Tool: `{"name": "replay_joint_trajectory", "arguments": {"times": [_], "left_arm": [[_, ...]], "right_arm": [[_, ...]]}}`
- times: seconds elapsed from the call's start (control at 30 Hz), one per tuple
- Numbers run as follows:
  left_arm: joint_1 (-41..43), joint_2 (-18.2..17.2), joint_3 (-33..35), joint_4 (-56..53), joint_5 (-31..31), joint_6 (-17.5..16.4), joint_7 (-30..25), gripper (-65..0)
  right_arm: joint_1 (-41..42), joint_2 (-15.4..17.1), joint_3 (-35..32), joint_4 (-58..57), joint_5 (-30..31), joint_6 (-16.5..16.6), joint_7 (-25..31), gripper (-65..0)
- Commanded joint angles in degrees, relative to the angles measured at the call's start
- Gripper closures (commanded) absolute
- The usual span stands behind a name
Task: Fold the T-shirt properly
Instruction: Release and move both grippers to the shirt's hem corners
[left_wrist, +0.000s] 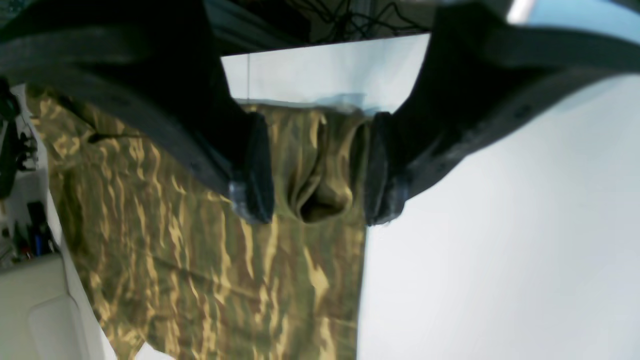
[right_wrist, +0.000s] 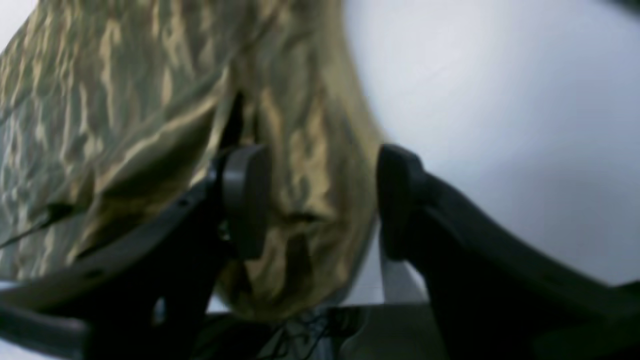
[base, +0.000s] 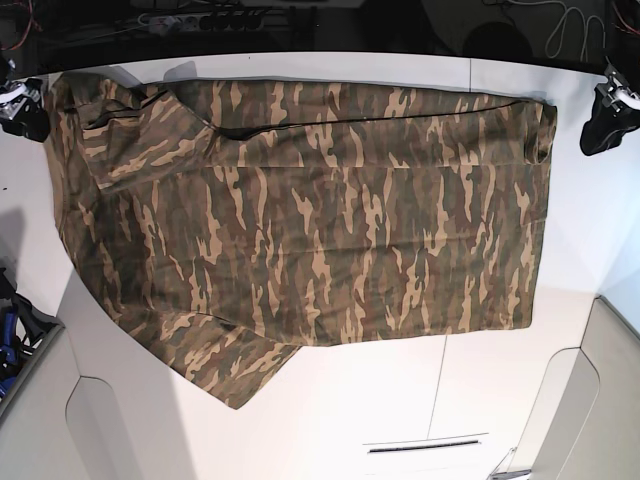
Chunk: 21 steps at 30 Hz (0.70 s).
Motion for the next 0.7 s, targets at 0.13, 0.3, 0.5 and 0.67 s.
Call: {"name": "replay_joint_trajectory", "arguments": {"times": [0.13, 0.3, 0.5, 0.67], "left_arm": [[-0.33, -2.1, -1.27, 0.94, -1.57, -0.54, -0.9, -32.7], [-4.15, -3.48, -1.27, 0.94, -0.79, -0.54, -0.9, -34.3], [-12.37, -5.09, 1.14, 0.92, 6.08, -0.54, -3.32, -36.1], [-19.02, -7.65, 9.73, -0.26, 17.57, -0.54, -11.67, -36.1]], "right_arm": [[4.33, 3.23, 1.73, 0.94, -0.94, -0.48, 3.04, -33.7], [11.39, 3.28, 1.57, 0.74, -2.95, -0.48, 3.1, -33.9], [20.11, 3.3, -1.6, -3.19, -5.55, -0.48, 4.81, -33.9], [29.0, 3.3, -8.85, -12.15, -11.82, -0.48, 10.21, -33.9]]}}
